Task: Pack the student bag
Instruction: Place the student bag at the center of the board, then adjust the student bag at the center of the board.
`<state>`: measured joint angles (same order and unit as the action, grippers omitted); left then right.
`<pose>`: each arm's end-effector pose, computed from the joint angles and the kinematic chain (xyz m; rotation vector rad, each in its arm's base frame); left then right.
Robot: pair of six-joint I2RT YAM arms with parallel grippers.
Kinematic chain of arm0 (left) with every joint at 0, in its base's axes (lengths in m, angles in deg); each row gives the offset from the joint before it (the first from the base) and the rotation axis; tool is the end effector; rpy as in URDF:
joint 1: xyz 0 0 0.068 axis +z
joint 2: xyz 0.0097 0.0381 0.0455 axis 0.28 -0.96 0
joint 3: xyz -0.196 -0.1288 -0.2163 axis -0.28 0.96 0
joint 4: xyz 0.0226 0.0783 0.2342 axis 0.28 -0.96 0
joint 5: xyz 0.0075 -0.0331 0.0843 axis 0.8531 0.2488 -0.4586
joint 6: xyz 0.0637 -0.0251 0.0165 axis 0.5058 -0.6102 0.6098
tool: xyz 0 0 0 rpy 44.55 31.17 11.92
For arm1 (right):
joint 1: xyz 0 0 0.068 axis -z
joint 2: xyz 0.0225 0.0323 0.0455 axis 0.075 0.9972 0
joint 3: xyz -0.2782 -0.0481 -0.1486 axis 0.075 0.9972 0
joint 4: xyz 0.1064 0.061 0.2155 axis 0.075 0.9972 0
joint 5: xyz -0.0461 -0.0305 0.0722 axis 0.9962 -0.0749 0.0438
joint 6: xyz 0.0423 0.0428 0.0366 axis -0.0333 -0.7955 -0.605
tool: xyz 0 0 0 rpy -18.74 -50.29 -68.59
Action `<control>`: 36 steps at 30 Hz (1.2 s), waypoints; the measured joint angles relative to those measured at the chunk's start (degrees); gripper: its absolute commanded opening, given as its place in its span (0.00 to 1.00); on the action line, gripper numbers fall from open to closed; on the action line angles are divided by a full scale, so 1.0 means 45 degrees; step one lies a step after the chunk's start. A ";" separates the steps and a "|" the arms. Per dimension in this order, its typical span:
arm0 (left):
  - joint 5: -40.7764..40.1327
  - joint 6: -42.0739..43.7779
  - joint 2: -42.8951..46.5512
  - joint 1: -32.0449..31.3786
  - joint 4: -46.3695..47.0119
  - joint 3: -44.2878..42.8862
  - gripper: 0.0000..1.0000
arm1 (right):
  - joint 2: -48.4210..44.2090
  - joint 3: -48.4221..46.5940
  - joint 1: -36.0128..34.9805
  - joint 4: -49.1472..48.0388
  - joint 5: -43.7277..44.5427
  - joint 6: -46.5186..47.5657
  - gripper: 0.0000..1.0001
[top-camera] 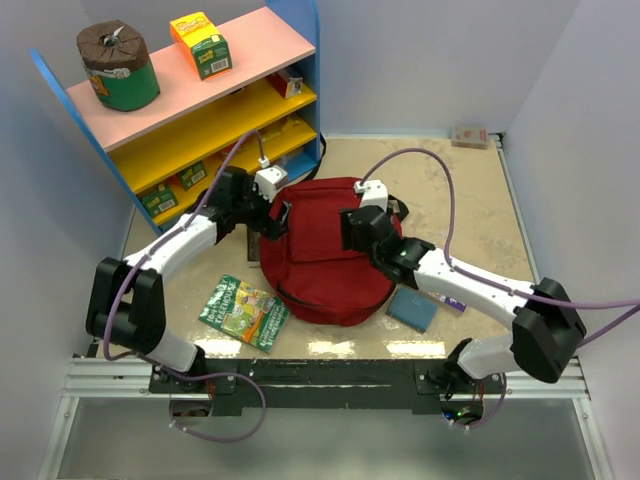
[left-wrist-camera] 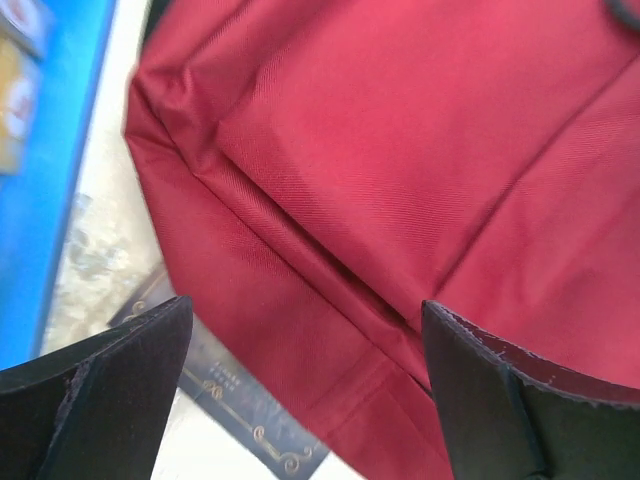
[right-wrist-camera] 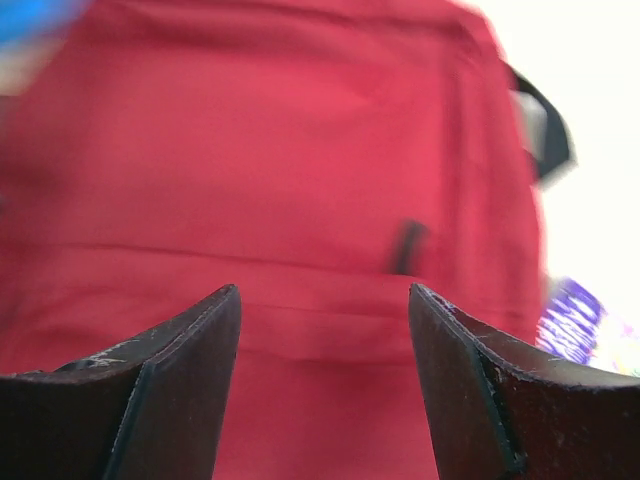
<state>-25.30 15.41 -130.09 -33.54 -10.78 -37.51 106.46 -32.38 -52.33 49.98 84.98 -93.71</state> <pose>0.3066 -0.1174 0.2871 0.7233 2.1505 -0.4916 0.2200 0.1986 0.3154 -0.1390 2.0285 0.1667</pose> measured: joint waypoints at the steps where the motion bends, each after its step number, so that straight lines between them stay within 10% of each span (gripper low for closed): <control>1: -0.0078 -0.0039 -0.0321 -0.0039 0.0039 -0.0083 1.00 | 0.0214 0.0253 0.0491 0.0107 -0.0126 -0.0189 0.69; 18: -0.0199 -0.1647 -0.3240 -0.0486 0.1972 -0.0646 0.89 | 0.1413 0.1724 0.2132 -0.1088 -0.1967 -0.2968 0.54; 26: -0.0209 -0.1749 -0.3949 -0.0695 0.2429 -0.0942 0.14 | 0.1302 0.1724 0.2127 -0.0806 -0.1627 -0.3653 0.57; 36: 0.0136 -0.1763 -0.3861 -0.0884 0.2351 -0.0967 0.00 | 0.0665 0.2157 0.2118 0.0083 -0.0753 -0.3915 0.57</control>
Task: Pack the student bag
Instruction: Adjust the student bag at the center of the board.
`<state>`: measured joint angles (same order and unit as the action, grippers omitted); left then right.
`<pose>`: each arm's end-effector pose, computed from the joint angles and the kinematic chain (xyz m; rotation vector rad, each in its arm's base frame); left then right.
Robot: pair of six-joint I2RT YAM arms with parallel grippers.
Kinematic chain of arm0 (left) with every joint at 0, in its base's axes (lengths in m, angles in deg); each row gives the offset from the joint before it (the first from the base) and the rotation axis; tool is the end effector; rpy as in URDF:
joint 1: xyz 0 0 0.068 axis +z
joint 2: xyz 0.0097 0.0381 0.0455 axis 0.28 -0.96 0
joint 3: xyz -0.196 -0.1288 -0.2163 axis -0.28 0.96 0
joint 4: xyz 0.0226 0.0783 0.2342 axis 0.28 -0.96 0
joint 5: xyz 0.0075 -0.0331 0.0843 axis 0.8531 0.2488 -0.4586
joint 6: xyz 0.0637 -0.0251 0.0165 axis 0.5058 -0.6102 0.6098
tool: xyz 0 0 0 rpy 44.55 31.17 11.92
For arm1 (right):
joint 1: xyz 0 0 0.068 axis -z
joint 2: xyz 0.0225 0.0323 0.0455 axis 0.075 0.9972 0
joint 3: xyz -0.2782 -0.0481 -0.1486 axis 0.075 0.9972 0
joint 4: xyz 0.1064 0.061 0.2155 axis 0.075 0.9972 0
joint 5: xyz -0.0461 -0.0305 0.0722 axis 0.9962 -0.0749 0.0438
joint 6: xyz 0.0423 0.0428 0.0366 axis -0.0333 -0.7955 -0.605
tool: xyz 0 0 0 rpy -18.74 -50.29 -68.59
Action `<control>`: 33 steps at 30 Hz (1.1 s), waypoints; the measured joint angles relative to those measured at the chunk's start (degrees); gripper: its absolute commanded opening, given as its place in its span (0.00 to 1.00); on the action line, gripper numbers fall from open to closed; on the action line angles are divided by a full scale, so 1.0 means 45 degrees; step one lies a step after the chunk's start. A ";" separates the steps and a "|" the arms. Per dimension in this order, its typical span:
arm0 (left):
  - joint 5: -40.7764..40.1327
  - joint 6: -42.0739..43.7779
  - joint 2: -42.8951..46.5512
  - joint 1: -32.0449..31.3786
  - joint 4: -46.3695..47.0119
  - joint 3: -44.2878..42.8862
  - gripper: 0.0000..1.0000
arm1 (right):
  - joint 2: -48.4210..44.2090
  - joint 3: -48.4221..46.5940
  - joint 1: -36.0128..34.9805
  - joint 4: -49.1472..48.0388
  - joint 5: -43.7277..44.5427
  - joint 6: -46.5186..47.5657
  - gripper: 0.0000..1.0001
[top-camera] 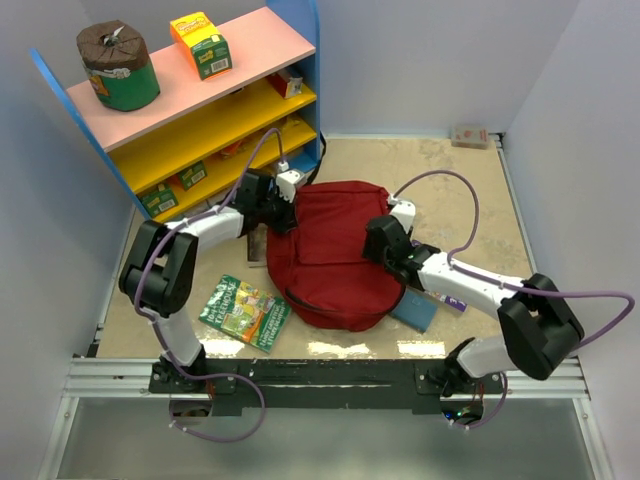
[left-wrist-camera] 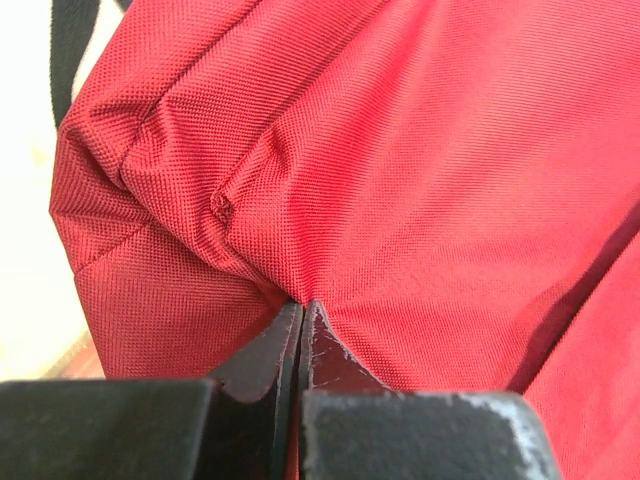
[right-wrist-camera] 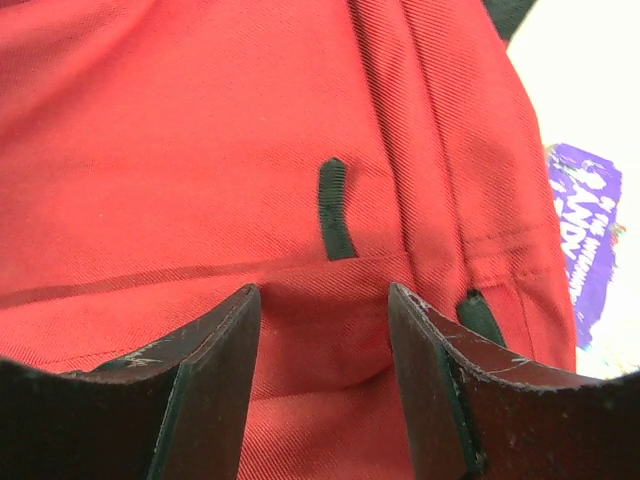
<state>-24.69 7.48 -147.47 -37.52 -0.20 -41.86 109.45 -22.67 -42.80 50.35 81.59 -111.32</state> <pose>0.3645 -0.1649 0.2244 0.6621 2.2386 -0.6137 0.2368 0.1529 0.2444 0.2572 2.2223 0.1394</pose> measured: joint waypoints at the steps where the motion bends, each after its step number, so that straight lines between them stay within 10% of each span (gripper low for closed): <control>1: 0.0044 -0.0005 0.0083 -0.0029 -0.0083 0.0024 0.00 | -0.0107 0.0097 0.0000 0.0005 0.0058 -0.0063 0.57; 12: 0.0015 0.0019 0.1831 -0.0112 -0.0384 0.1268 0.00 | -0.1103 0.0797 0.0175 0.0899 0.0141 -0.0583 0.51; 17: -0.0131 0.0287 0.2628 -0.0121 -0.0534 0.2497 0.00 | -0.0913 0.0772 0.0325 0.0816 0.0024 -0.0622 0.22; 22: -0.0248 0.0661 0.4935 -0.0194 -0.1452 0.3730 0.00 | -0.0908 0.0772 0.0510 0.0189 -0.0520 -0.0675 0.13; 33: 0.0466 0.2229 0.6601 -0.0141 -0.4911 0.3502 0.61 | -0.0078 0.0466 0.0806 -0.0811 -0.1282 -0.0325 0.00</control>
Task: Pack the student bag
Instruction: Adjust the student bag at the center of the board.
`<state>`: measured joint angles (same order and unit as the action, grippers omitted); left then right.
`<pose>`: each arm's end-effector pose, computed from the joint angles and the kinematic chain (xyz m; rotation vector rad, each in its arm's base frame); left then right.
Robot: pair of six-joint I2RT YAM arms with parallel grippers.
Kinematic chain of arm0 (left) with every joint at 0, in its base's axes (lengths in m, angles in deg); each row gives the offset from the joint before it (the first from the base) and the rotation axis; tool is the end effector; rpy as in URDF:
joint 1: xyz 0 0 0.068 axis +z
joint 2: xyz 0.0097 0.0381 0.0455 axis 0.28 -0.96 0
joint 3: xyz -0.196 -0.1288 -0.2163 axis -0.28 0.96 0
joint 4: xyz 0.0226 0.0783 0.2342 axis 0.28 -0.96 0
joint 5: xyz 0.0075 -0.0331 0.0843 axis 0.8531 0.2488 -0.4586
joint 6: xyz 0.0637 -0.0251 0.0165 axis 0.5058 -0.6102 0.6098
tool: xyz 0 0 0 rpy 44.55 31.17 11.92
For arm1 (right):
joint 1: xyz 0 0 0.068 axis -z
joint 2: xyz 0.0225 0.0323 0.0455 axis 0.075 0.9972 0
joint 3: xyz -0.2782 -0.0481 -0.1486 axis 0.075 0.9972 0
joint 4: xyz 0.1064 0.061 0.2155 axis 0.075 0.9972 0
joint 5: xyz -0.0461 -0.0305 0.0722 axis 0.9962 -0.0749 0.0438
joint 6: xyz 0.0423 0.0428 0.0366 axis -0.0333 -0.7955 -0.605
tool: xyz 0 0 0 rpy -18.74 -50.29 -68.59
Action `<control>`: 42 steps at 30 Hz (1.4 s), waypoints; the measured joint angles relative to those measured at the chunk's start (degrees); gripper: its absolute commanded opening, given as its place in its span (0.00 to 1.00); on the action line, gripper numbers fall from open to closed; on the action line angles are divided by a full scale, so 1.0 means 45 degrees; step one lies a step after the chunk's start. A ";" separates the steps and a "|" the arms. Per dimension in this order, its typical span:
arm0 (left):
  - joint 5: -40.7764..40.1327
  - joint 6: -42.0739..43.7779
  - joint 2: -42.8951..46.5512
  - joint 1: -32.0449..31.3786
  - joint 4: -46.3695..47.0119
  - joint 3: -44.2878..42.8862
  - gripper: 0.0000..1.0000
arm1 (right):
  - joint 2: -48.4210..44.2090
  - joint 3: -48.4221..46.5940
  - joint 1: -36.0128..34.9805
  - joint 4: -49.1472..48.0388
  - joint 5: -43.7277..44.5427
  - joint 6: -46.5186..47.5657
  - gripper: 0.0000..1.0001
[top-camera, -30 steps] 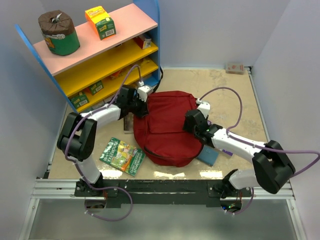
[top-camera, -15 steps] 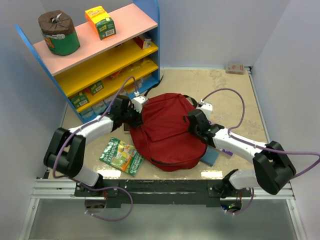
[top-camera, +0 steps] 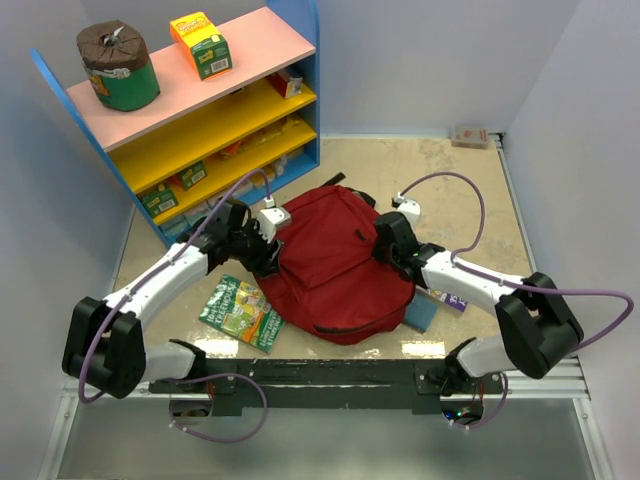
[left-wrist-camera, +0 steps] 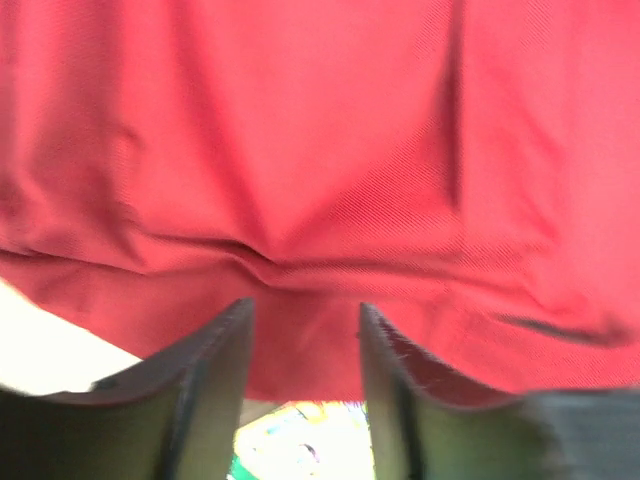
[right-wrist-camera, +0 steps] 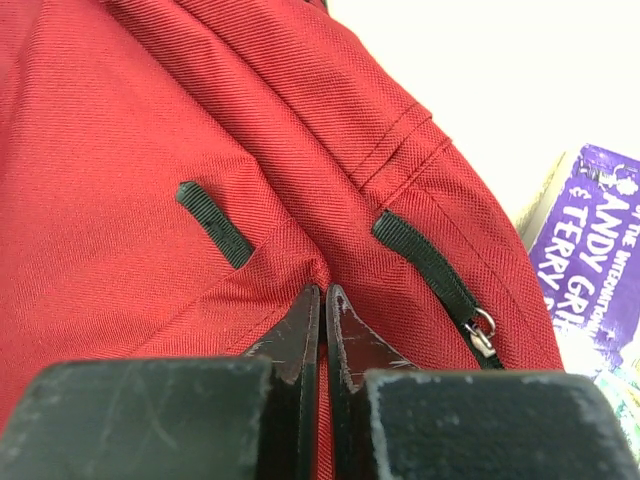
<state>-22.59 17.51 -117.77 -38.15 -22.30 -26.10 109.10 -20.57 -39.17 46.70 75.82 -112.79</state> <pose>0.2186 -0.1132 0.2635 0.8886 2.2814 -0.5921 0.2430 0.1419 0.2387 0.3187 2.2334 0.2414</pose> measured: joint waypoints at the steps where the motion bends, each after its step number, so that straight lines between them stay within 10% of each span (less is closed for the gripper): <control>1: 0.0267 0.0272 0.0024 0.0000 -0.0408 -0.0097 0.65 | 0.0000 0.0000 0.0015 -0.0044 -0.0039 0.0092 0.00; 6: 0.1724 0.1496 0.0835 -0.0078 -0.1855 -0.0272 0.98 | 0.0000 0.0000 0.0029 -0.0325 -0.0408 0.0831 0.00; 23: 0.2977 0.7985 -0.4838 -0.1603 0.0495 -0.5634 0.99 | -0.1773 0.1783 0.0121 -0.3254 -0.3385 0.2919 0.00; 42: 0.3094 1.5509 -0.8233 -0.2501 -0.1258 -0.8539 0.60 | -0.1710 0.2560 0.0175 -0.4949 -0.5158 0.3531 0.00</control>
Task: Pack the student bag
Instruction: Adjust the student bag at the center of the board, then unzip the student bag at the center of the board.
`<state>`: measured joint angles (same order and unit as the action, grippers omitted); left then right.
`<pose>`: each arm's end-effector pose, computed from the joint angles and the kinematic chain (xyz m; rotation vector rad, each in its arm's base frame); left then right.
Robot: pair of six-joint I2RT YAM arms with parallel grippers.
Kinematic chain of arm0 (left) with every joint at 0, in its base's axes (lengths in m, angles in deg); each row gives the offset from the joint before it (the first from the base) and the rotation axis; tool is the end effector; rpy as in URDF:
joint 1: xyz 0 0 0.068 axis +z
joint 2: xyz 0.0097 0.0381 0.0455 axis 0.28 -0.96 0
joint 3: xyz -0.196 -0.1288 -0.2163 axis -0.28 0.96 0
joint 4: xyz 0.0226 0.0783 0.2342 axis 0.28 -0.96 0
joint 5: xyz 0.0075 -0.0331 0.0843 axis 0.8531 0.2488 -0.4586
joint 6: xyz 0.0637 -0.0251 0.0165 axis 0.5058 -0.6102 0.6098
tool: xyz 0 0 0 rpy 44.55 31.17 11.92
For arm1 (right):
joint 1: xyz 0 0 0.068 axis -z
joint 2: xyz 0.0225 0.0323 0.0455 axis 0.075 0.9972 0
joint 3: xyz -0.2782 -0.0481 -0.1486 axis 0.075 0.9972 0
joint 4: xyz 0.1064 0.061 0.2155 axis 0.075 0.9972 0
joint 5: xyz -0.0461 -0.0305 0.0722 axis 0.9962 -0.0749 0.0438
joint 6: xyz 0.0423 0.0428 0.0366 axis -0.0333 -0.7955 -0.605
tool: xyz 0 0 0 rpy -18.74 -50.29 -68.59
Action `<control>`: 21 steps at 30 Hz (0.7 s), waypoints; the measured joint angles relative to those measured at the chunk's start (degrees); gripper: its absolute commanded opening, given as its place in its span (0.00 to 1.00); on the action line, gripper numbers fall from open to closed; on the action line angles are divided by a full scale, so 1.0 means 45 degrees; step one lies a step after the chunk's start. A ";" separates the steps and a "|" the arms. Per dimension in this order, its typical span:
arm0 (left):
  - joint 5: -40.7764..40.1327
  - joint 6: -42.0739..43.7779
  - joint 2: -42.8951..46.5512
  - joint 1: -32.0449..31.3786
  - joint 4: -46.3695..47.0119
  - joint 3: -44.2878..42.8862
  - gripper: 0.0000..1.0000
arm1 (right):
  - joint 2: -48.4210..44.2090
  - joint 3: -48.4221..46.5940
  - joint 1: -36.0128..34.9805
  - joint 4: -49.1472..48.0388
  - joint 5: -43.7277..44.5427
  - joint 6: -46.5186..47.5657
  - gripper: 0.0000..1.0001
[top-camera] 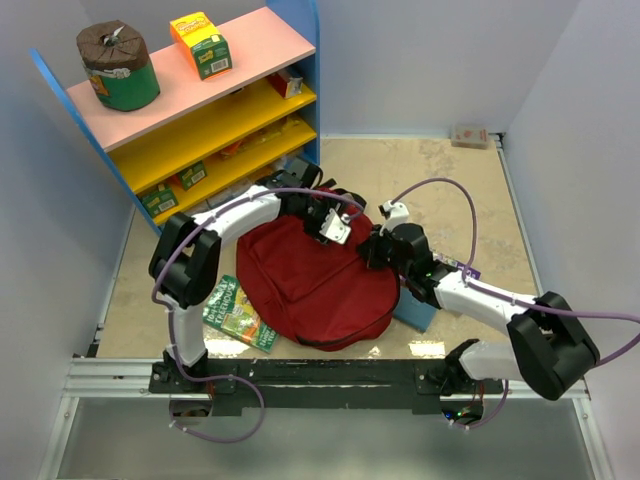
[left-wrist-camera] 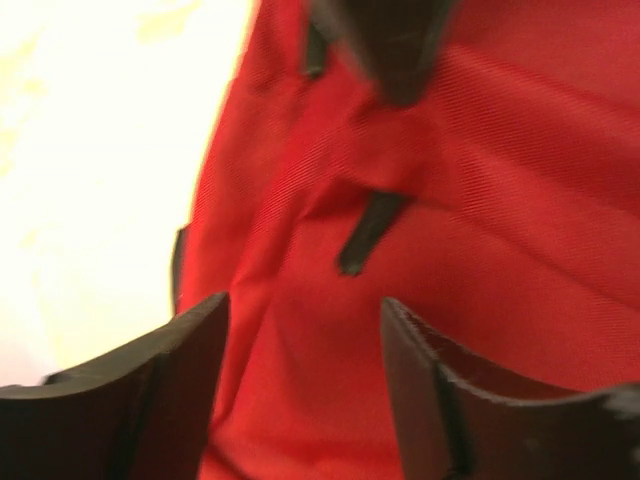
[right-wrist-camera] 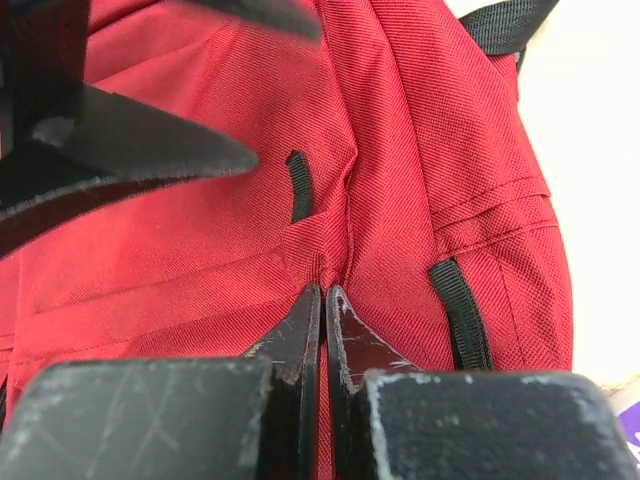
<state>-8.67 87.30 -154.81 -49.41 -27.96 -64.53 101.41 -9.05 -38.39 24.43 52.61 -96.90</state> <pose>0.3426 -0.2661 0.2615 2.0742 1.0291 -0.4275 0.2149 0.1456 0.2468 -0.1643 2.0505 0.6568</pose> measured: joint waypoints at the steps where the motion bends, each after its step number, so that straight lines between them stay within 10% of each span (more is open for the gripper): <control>1: 0.0044 0.0262 -0.0097 -0.0044 -0.0306 -0.0107 0.58 | 0.0049 0.0005 0.0000 -0.0039 -0.0024 0.0000 0.00; 21: 0.0311 0.1462 -0.0427 -0.0651 -0.1685 -0.0525 0.49 | 0.0053 0.0005 0.0005 -0.0185 -0.0340 0.0131 0.00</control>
<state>-7.27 93.88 -156.74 -52.33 -35.55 -66.89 101.65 -9.03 -38.37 23.60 51.08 -96.31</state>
